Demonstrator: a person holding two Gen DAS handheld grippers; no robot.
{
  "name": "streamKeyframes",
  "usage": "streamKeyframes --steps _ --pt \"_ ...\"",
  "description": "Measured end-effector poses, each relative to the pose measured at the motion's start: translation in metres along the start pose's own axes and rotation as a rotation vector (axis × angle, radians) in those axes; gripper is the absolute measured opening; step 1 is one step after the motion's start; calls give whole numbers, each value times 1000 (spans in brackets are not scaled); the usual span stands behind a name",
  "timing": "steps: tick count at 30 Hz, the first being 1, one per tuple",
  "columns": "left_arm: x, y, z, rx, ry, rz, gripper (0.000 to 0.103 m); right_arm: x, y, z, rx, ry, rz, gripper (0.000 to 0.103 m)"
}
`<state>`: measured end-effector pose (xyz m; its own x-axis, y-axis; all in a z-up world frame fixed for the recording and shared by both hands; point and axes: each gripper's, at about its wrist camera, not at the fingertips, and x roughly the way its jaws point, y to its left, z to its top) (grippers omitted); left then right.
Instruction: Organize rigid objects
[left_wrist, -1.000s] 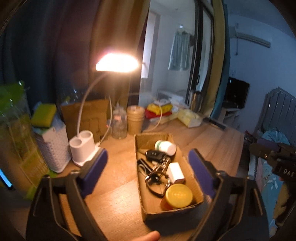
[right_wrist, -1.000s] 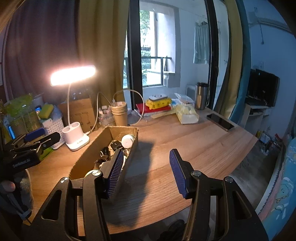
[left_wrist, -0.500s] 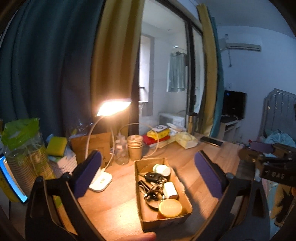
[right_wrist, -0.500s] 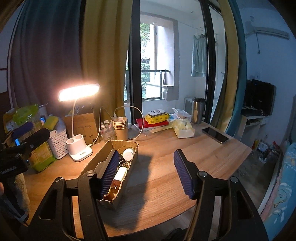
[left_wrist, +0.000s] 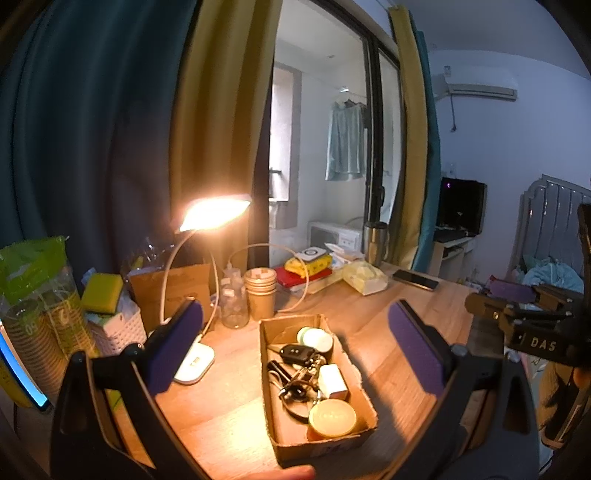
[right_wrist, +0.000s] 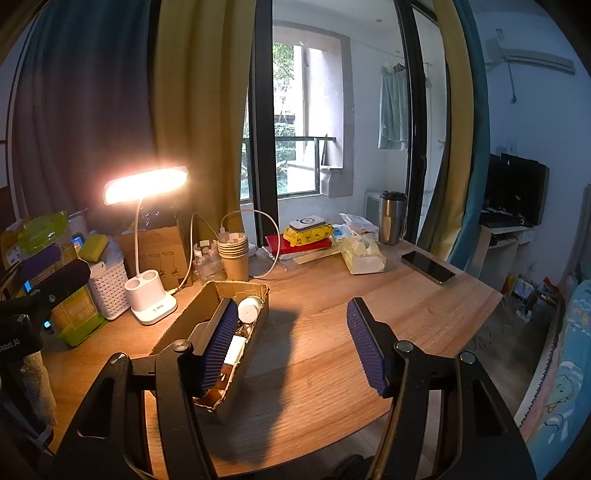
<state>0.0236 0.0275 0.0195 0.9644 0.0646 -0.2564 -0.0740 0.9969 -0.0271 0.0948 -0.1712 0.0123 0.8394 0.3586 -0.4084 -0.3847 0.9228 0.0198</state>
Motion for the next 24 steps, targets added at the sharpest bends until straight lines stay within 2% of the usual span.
streamKeyframes --steps 24 --pt "16 1 0 -8 32 27 101 9 -11 6 14 -9 -26 65"
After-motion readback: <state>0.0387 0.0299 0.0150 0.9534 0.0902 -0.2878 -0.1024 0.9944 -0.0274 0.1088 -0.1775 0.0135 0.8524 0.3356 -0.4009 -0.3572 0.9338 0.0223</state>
